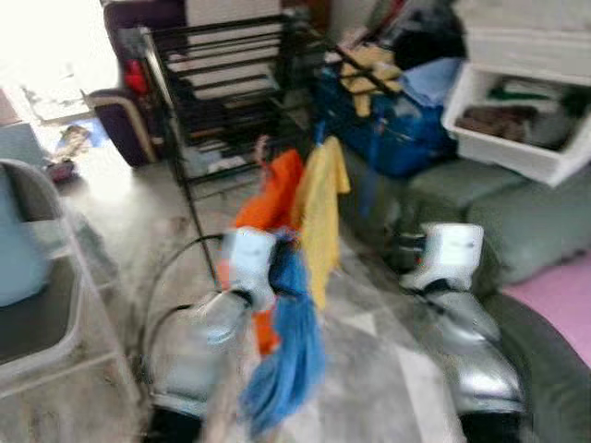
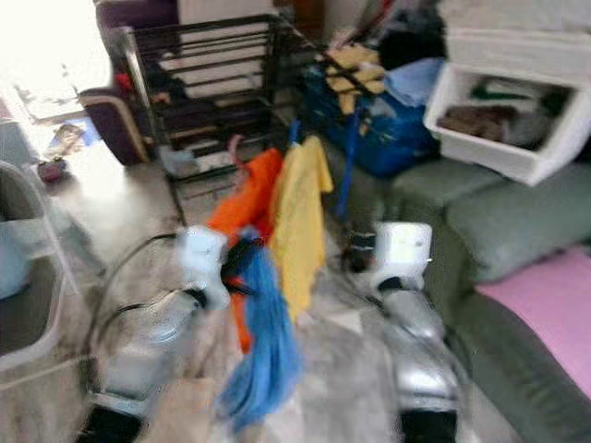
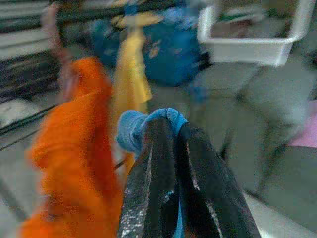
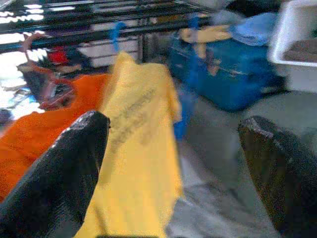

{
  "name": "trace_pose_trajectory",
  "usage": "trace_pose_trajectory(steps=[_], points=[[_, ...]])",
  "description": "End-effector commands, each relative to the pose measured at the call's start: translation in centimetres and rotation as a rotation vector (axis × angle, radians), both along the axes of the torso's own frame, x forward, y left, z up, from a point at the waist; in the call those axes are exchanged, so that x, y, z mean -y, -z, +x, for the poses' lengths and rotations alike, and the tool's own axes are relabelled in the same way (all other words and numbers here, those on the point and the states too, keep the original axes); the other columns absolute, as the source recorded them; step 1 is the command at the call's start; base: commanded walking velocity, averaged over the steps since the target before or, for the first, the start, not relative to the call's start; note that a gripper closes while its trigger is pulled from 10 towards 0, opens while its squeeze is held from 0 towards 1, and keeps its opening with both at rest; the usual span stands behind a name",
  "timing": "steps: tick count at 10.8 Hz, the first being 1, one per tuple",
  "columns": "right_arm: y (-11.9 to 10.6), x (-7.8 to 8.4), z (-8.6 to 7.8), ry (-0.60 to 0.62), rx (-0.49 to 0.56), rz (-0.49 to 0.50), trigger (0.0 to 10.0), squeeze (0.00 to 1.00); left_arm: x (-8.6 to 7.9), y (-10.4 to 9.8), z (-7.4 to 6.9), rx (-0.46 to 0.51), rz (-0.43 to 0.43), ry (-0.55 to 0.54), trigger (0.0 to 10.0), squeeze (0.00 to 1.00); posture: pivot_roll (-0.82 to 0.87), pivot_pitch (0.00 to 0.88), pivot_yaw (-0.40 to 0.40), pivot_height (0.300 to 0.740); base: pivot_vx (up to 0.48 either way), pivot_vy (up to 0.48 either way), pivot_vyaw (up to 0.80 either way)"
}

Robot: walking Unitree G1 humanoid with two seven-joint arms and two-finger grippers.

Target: Hang hanger

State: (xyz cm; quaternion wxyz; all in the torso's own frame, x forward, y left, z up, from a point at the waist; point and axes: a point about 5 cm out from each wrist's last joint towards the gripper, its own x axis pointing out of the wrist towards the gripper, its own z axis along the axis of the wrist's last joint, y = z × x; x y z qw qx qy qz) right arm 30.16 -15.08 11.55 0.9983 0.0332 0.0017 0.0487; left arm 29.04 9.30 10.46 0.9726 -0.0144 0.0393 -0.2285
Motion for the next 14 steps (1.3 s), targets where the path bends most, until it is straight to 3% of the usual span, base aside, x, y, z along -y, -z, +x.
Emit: trace_pose_trajectory(steps=[1, 7, 14], points=[[-0.3, 1.2, 0.0, 0.034, 0.009, -0.013, 10.0, 0.00, 1.0, -1.1, 0.2, 0.042, -0.016, 0.025, 10.0, 0.00, -0.15, 0.000, 0.033, 0.740, 0.480, 0.000, 0.00], [0.0, 1.6, 0.2, 0.067, -0.010, -0.035, 10.0, 0.00, 1.1, -1.0, 0.2, 0.038, -0.017, 0.021, 10.0, 0.00, -0.16, 0.000, 0.028, 0.740, 0.480, 0.000, 0.00], [1.3, 0.8, 0.1, 0.012, -0.085, -0.013, 10.0, 0.00, 1.1, -0.9, 0.4, 0.022, -0.023, -0.017, 10.0, 0.00, -0.15, 0.000, 0.023, 0.740, 0.000, 0.000, 0.00]])
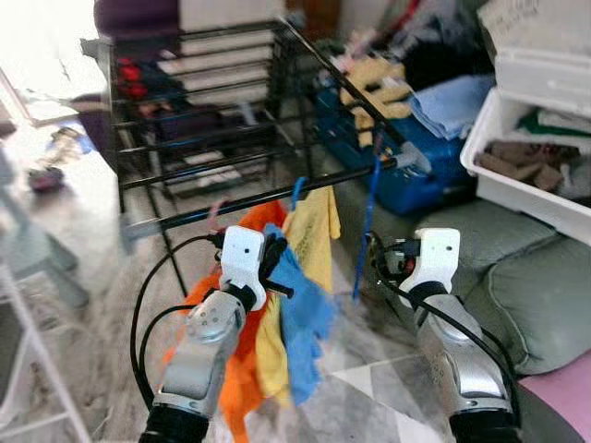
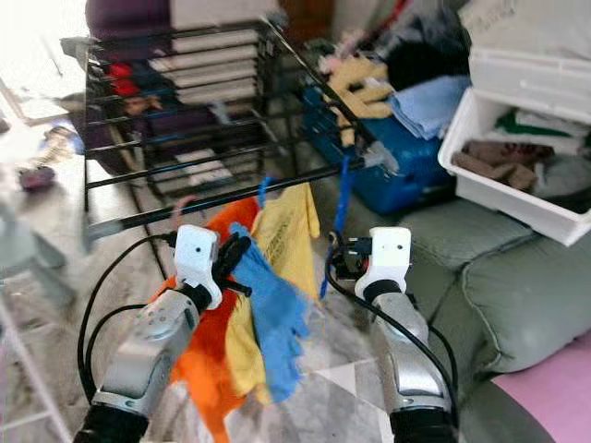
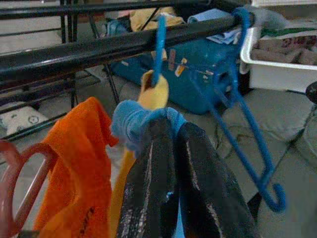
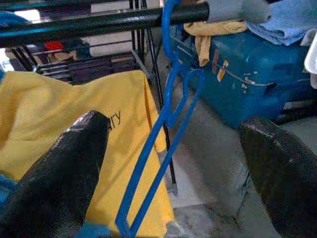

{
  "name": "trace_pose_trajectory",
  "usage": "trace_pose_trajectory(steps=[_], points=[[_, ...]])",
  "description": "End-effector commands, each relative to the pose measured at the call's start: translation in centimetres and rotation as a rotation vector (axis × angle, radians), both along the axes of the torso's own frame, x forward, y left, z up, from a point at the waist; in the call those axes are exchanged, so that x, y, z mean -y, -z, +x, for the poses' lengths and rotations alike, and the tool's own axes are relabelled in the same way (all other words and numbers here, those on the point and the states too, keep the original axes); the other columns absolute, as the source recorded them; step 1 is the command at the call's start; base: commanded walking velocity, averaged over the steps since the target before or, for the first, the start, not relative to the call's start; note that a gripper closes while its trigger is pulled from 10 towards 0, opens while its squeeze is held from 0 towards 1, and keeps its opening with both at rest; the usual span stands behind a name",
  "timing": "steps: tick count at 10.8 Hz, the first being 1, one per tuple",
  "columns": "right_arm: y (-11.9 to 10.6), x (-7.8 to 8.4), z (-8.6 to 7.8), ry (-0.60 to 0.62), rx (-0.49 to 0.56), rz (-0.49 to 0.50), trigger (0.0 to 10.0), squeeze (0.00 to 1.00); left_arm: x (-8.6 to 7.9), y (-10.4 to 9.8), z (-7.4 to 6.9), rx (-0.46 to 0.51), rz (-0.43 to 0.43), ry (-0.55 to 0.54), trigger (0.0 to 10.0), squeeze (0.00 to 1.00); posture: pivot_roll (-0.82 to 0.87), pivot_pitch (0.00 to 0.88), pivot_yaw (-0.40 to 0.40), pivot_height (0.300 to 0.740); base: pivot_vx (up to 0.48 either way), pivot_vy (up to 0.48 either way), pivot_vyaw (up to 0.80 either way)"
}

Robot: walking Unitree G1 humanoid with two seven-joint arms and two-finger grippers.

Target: Hang hanger

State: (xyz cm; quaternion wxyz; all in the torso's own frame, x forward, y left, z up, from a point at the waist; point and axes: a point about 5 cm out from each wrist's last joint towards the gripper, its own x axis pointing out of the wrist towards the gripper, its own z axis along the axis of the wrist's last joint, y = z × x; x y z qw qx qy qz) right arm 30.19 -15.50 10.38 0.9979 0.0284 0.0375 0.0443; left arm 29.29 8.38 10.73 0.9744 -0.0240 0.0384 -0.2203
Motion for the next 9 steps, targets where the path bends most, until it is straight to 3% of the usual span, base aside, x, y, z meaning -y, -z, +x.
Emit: trace_pose_trajectory(steps=[1, 4, 6, 9], points=[[0.1, 0.2, 0.1, -0.006, -0.016, 0.004, 10.0, 0.00, 0.2, -0.7, 0.1, 0.028, -0.003, 0.005, 10.0, 0.00, -0.15, 0.000, 0.022, 0.740, 0.000, 0.000, 0.00], [0.7, -1.3, 0.0, -0.125, -0.082, 0.067, 10.0, 0.00, 0.3, -0.5, 0.0, 0.017, 0.000, 0.007, 10.0, 0.00, -0.15, 0.000, 0.020, 0.740, 0.000, 0.000, 0.00], [0.7, -2.3, 0.8, -0.176, -0.122, 0.067, 10.0, 0.00, 0.5, -0.5, -0.1, 0.014, -0.014, 0.031, 10.0, 0.00, -0.15, 0.000, 0.020, 0.740, 0.000, 0.000, 0.00], [1.1, -2.4, 0.4, -0.186, -0.145, 0.063, 10.0, 0.00, 0.1, -0.3, -0.3, 0.006, -0.007, 0.006, 10.0, 0.00, -0.15, 0.000, 0.014, 0.740, 0.000, 0.000, 0.00]])
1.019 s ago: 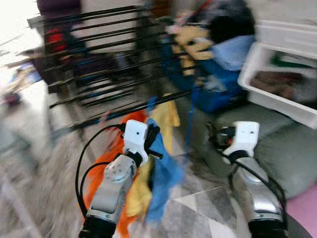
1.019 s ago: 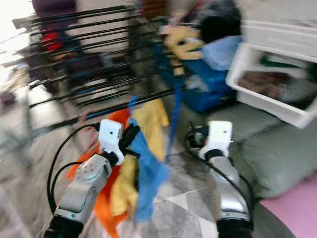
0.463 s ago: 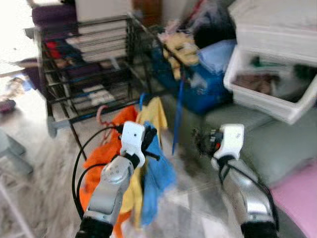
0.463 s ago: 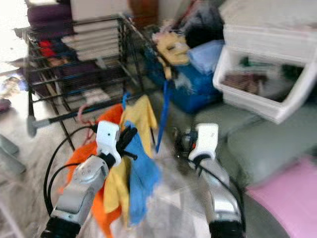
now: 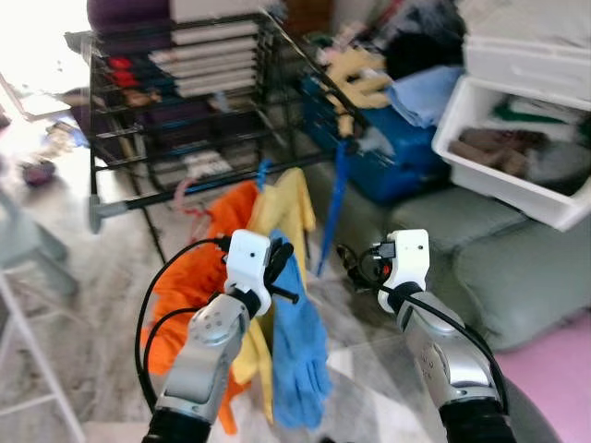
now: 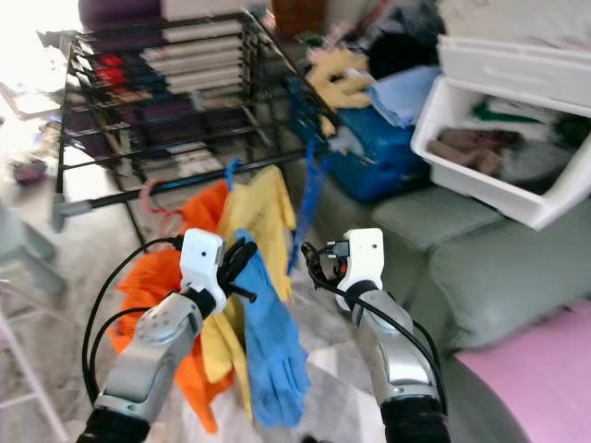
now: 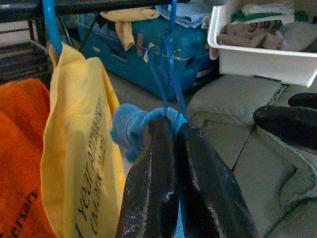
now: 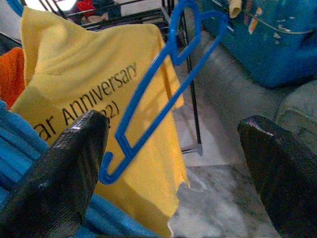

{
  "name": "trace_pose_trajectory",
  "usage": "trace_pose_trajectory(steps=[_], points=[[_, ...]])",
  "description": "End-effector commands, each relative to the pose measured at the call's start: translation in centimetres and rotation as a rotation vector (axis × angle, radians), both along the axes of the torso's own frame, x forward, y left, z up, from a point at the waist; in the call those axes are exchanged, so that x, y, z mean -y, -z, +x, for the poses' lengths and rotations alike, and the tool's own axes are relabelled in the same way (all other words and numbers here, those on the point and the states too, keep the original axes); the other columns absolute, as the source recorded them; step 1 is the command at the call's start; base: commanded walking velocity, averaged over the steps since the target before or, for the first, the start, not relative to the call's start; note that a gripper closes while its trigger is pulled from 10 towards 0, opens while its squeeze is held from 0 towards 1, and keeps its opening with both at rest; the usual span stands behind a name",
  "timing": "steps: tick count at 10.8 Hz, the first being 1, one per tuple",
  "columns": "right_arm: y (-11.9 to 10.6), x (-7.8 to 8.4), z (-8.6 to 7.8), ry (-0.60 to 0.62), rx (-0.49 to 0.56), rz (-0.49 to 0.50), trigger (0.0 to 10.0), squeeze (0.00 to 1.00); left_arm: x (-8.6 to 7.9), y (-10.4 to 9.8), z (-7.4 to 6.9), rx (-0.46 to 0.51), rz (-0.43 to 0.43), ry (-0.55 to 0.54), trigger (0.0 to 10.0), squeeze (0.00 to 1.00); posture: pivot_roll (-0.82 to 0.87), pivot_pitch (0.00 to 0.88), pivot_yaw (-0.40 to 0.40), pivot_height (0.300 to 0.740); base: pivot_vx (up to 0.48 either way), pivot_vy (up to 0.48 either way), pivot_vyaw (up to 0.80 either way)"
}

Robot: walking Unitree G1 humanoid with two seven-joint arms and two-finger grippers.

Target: Hang hanger

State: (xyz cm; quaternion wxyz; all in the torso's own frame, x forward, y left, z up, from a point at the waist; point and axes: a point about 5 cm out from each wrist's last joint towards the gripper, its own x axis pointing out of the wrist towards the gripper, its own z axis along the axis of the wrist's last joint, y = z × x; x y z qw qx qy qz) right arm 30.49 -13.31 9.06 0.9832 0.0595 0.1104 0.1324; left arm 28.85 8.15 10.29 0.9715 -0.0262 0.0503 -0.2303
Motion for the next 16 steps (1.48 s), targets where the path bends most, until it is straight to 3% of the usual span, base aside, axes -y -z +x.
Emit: trace_pose_trajectory(steps=[1, 4, 10, 15, 16], points=[[-0.1, -0.2, 0.1, -0.008, -0.003, -0.002, 10.0, 0.00, -0.1, -0.7, 0.1, 0.025, -0.004, -0.015, 10.0, 0.00, -0.15, 0.000, 0.014, 0.740, 0.000, 0.000, 0.00], [-0.1, 0.1, 0.0, -0.004, -0.003, -0.008, 10.0, 0.00, 0.0, -0.7, 0.3, 0.017, -0.012, -0.018, 10.0, 0.00, -0.15, 0.000, 0.019, 0.740, 0.000, 0.087, 0.00], [-0.3, 0.5, 0.0, 0.038, 0.023, -0.018, 10.0, 0.00, 0.1, -0.6, 0.3, 0.009, -0.004, -0.006, 10.0, 0.00, -0.15, 0.000, 0.024, 0.740, 0.000, 0.480, 0.00], [-0.7, 2.4, 0.6, 0.191, 0.050, -0.089, 10.0, 0.00, 0.5, -0.8, 0.3, 0.023, 0.006, 0.015, 10.0, 0.00, -0.15, 0.000, 0.025, 0.740, 0.000, 0.479, 0.00], [-0.8, 3.1, 0.7, 0.243, 0.060, -0.109, 10.0, 0.00, 0.8, -1.3, 0.1, 0.063, -0.010, 0.047, 10.0, 0.00, -0.15, 0.000, 0.025, 0.740, 0.000, 0.000, 0.00]])
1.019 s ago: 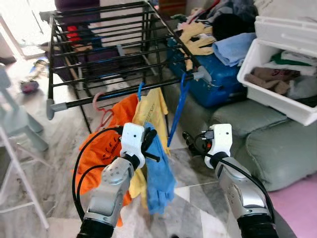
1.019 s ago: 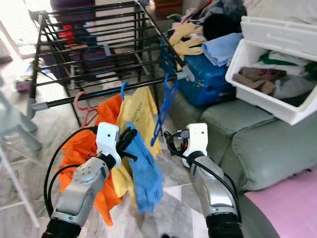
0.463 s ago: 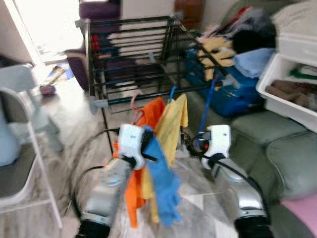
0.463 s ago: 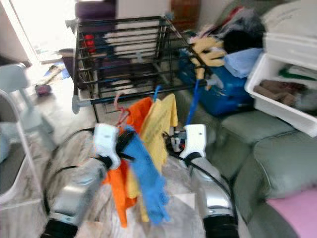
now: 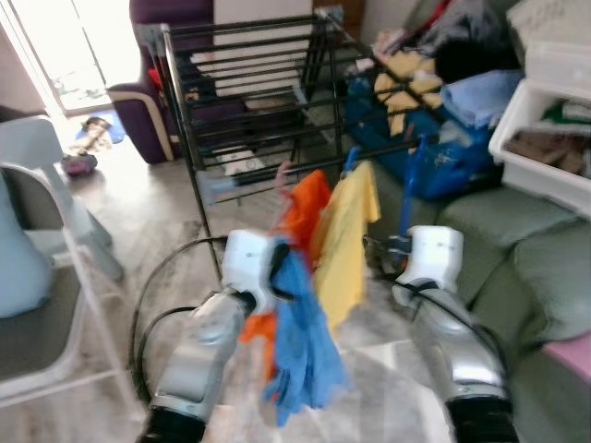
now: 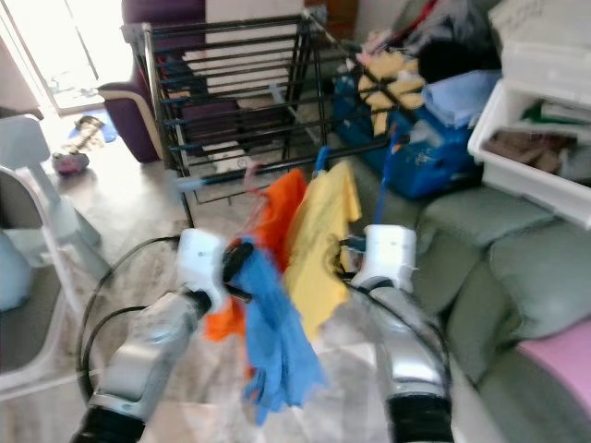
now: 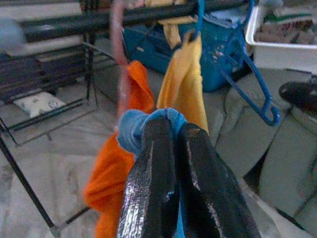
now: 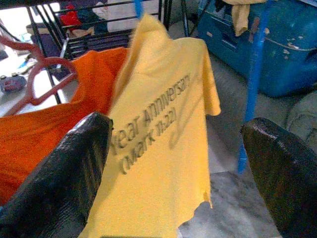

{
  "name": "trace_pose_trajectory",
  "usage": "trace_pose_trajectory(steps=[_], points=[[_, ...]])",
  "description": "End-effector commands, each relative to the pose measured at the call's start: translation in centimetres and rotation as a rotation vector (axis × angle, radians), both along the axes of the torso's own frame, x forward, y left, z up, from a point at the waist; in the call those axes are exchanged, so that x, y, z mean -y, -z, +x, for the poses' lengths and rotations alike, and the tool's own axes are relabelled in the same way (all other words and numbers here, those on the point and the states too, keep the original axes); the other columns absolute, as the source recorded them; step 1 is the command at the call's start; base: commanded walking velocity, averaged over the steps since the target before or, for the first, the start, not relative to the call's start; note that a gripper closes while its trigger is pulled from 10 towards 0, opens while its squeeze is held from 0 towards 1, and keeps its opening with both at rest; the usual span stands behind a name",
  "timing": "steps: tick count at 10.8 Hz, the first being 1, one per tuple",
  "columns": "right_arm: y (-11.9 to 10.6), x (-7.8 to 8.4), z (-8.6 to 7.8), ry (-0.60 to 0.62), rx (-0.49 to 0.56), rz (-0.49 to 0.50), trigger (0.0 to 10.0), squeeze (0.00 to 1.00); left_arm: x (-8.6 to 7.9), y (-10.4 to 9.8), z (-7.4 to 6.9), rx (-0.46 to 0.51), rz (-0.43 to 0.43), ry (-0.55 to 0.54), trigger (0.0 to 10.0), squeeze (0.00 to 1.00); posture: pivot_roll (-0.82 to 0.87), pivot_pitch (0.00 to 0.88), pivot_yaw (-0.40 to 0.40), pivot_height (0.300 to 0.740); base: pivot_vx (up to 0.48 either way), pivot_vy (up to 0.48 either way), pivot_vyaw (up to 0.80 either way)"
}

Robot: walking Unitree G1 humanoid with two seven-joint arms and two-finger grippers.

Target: Hang hanger

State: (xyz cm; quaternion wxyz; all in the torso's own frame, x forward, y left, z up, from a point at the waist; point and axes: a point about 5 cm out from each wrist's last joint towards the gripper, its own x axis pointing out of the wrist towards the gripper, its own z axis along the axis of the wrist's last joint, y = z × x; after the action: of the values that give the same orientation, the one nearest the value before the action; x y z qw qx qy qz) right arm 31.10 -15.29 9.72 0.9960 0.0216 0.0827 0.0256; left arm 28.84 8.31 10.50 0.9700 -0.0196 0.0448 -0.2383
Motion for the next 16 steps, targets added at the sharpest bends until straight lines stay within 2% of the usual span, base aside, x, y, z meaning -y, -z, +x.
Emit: trace_pose_trajectory(steps=[1, 4, 7, 8, 13, 16], points=[[-0.09, 1.44, 0.19, 0.056, 0.001, -0.025, 10.0, 0.00, 1.21, -1.29, -0.11, 0.056, -0.036, 0.053, 10.0, 0.00, -0.15, 0.000, 0.025, 0.740, 0.000, 0.000, 0.00], [-0.08, 1.34, 0.28, 0.060, 0.007, -0.023, 10.0, 0.00, 1.36, -1.32, -0.16, 0.061, -0.052, 0.065, 10.0, 0.00, -0.16, 0.000, 0.024, 0.740, 0.000, 0.000, -0.57], [-0.15, 1.30, 0.33, 0.061, 0.012, -0.024, 10.0, 0.00, 1.43, -1.32, -0.21, 0.062, -0.060, 0.074, 10.0, 0.00, -0.16, 0.000, 0.023, 0.740, 0.000, 0.000, 0.00], [-0.19, 1.35, 0.36, 0.065, 0.015, -0.025, 10.0, 0.00, 1.43, -1.30, -0.24, 0.063, -0.061, 0.075, 10.0, 0.00, -0.16, 0.000, 0.022, 0.740, 0.285, 0.000, 0.00], [-0.12, 1.31, 0.40, 0.064, 0.013, -0.023, 10.0, 0.00, 1.47, -1.20, -0.28, 0.057, -0.068, 0.074, 10.0, 0.00, -0.16, 0.000, 0.019, 0.740, 0.382, 0.000, -0.66], [0.05, 1.23, 0.30, 0.057, 0.006, -0.025, 10.0, 0.00, 1.51, -1.21, -0.21, 0.053, -0.070, 0.071, 10.0, 0.00, -0.16, 0.000, 0.020, 0.740, 0.336, 0.247, 0.00]])
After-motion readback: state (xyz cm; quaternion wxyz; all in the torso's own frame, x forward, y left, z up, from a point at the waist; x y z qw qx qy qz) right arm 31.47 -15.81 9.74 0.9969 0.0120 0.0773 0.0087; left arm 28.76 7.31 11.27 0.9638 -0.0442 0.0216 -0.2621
